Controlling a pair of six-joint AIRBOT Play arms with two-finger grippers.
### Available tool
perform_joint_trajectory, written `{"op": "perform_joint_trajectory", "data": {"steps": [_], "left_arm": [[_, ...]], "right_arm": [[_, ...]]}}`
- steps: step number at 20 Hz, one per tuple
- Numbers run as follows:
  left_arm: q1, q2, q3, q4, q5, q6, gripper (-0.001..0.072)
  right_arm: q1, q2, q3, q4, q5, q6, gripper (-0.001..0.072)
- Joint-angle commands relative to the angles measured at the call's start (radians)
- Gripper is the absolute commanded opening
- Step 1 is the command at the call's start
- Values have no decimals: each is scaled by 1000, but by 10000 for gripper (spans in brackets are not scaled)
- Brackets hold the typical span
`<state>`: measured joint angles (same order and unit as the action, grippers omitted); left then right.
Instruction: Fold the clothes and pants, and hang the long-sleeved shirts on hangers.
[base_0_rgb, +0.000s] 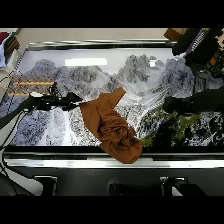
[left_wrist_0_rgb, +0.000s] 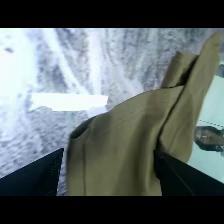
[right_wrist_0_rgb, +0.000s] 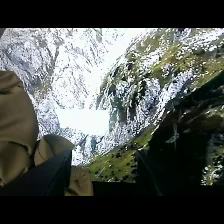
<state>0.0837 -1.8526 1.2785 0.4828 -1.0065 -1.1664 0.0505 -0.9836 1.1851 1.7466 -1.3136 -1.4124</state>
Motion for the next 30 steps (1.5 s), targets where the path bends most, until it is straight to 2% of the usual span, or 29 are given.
{"op": "perform_joint_trajectory", "data": {"steps": [1, 3, 4, 5, 7, 8, 9, 10, 11, 12, 13, 14, 15, 17, 22, 30], "left_arm": [[-34, -33, 8, 14, 12, 0, 563], [-48, -32, 14, 14, -7, 9, 229], [-51, -31, 23, 14, -27, 16, 73], [-53, -30, 33, 14, -43, 15, 13], [-53, -25, 56, 14, -71, 15, 13], [-52, -19, 67, 14, -76, 14, 13], [-52, -13, 74, 14, -77, 14, 12], [-52, -8, 81, 14, -78, 13, 13], [-52, -6, 85, 14, -78, 3, 13], [-52, -6, 87, 14, -78, -13, 13], [-52, -6, 87, 14, -82, -13, 13], [-52, -6, 88, 14, -89, -13, 13], [-52, -6, 89, 14, -102, -12, 13], [-52, -6, 89, 14, -121, -13, 13], [-54, -6, 89, 14, -130, -24, 13], [-54, -6, 89, 14, -129, -31, 13]], "right_arm": [[1, 1, 1, 1, 19, 17, 484], [1, 1, 1, 11, 48, 55, 483], [1, 1, 1, 19, 82, 111, 484], [0, 1, 1, 19, 130, 231, 484], [-23, -2, 2, 37, 244, 475, 492], [-61, -6, 2, 69, 282, 556, 492], [-130, -14, 2, 133, 295, 594, 492], [-216, -28, 2, 219, 285, 553, 492], [-312, -50, 2, 323, 243, 407, 492], [-400, -84, 2, 399, 150, 217, 495], [-452, -119, -4, 418, 32, 65, 504], [-472, -154, -32, 410, -77, -78, 540], [-471, -175, -90, 422, -127, -202, 542], [-438, -181, -266, 508, -129, -368, 541], [-290, -181, -607, 530, 7, -457, 548], [-119, -181, -691, 578, 154, -484, 549]]}}
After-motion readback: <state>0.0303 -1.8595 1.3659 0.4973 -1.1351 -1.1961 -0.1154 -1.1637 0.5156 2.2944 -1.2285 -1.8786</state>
